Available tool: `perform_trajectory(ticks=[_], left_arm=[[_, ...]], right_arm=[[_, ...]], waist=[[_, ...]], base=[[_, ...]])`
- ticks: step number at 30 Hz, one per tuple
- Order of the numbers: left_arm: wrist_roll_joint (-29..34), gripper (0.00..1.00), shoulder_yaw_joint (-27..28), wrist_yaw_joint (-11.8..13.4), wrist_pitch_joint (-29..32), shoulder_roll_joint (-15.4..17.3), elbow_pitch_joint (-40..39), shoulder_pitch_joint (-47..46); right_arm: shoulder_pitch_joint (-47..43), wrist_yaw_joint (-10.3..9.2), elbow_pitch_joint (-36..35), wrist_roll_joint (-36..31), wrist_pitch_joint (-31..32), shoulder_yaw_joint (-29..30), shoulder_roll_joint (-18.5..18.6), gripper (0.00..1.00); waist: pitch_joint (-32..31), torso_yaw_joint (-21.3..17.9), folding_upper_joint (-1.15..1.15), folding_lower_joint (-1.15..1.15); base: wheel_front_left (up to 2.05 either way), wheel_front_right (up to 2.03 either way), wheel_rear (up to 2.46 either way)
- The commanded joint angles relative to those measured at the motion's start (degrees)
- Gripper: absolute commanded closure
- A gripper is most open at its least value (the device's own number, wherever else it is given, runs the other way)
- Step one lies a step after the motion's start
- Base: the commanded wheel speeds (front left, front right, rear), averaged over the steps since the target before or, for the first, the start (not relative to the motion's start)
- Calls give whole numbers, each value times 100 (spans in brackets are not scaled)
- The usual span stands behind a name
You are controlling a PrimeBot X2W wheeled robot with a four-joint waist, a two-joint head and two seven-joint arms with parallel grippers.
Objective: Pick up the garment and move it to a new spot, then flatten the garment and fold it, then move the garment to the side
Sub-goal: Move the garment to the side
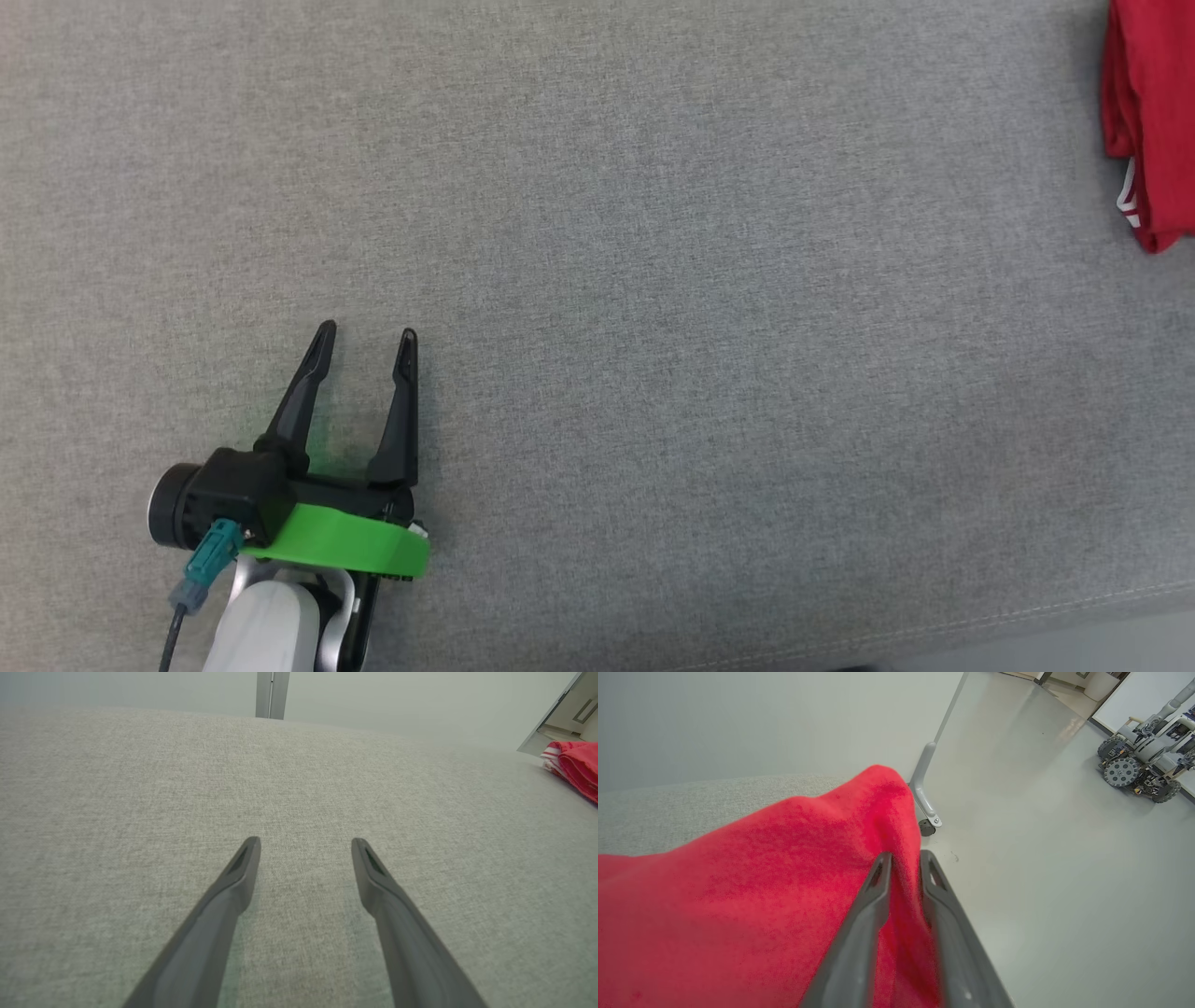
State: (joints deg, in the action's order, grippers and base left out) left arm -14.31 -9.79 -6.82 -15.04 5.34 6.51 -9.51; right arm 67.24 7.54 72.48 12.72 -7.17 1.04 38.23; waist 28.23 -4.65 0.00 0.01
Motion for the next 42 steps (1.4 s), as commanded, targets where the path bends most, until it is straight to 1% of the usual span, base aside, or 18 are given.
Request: perform_trajectory(ticks=[1,4,13,16,20,22,26,35,39,42], left_arm=[[22,0,-4,-18,-15,59,-22,-82],[18,0,0,-14,-15,92,-31,-57],[9,0,-7,75,8,158,-73,22],[-45,0,5,71,9,162,-88,6],[-143,0,62,87,1,132,-88,-37],[-208,0,116,109,-4,108,-58,-56],[-347,0,244,145,-12,48,37,-39],[-637,0,554,293,-18,-124,312,211],[-690,0,614,390,-18,-179,445,359],[-700,0,628,451,-15,-196,526,452]], right_arm=[[21,-10,50,-166,-149,134,32,0],[-19,-10,95,-502,-329,368,-8,0],[-128,-10,99,-1212,-587,981,-424,0],[-122,-10,-27,-1384,-678,1046,-568,0],[-200,-10,-311,-1486,-763,1056,-877,0],[-300,-10,-516,-1436,-792,1002,-1063,0],[-631,-10,-1214,-1235,-801,750,-1433,0],[-2229,-10,-3122,-437,-801,-29,-2096,0],[-3014,-10,-3880,-237,-801,-116,-2441,0],[-3657,-10,-4391,-187,-801,-49,-2732,0]], waist=[[64,51,0,-1],[72,48,0,-1],[-30,-99,0,-1],[-123,-148,0,-1],[-349,-201,0,-1],[-505,-219,0,-1],[-855,-247,0,-1],[-1701,-180,0,-1],[-2010,-83,0,-1],[-2209,15,0,-1]], base=[[0,0,0],[0,0,0],[0,0,0],[0,0,0],[0,0,0],[0,0,0],[0,0,0],[0,0,0],[0,0,0],[0,0,0]])
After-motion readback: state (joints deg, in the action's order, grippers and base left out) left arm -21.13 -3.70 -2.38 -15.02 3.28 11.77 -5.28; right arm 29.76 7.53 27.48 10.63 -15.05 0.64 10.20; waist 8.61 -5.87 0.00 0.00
